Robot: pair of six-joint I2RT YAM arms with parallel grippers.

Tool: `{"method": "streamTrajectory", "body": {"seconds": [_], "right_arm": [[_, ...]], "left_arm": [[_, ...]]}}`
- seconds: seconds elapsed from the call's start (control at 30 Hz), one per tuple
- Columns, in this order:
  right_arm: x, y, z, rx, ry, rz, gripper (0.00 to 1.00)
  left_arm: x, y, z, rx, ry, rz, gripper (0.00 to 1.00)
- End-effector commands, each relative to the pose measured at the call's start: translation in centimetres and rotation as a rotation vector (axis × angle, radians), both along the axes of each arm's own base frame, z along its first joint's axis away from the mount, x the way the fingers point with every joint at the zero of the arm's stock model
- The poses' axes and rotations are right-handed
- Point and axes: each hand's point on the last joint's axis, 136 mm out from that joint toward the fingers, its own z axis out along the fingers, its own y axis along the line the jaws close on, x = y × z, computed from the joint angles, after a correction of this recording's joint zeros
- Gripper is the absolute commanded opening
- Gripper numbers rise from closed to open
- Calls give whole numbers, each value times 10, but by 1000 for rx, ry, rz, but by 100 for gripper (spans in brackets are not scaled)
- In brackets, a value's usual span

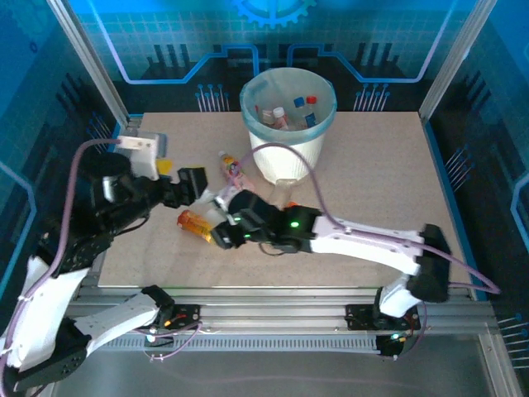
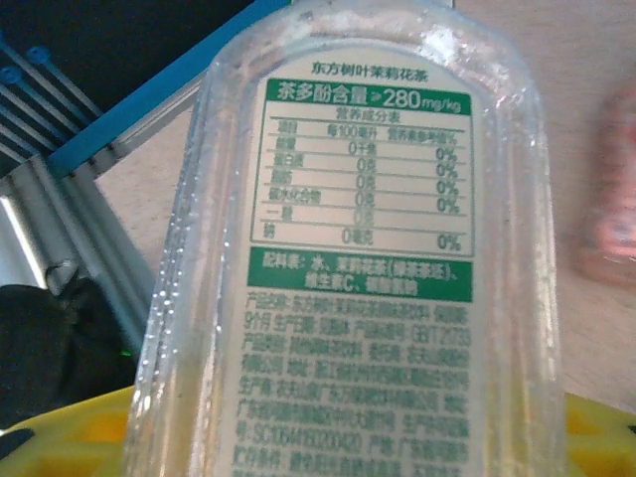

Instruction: Put the plastic bottles in the bin

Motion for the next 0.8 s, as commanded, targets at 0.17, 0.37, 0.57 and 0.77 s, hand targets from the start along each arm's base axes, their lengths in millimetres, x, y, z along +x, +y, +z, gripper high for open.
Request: {"method": "streamTrajectory", "body": {"seconds": [0.17, 0.37, 0.57, 0.77], "right_arm": [[7, -99, 59, 276, -129, -175, 50], [-9, -123, 94, 443, -193, -139, 51], [-26, -115, 110, 505, -199, -21, 52], [-38, -94, 109, 529, -161, 84, 51]], "left_arm": [[-8, -76, -7, -318, 137, -300, 89], [-5, -98, -10, -436, 187, -371, 88], [-4, -106, -7, -489, 205, -404, 85], [-4, -108, -4, -514, 195, -415, 77]]}}
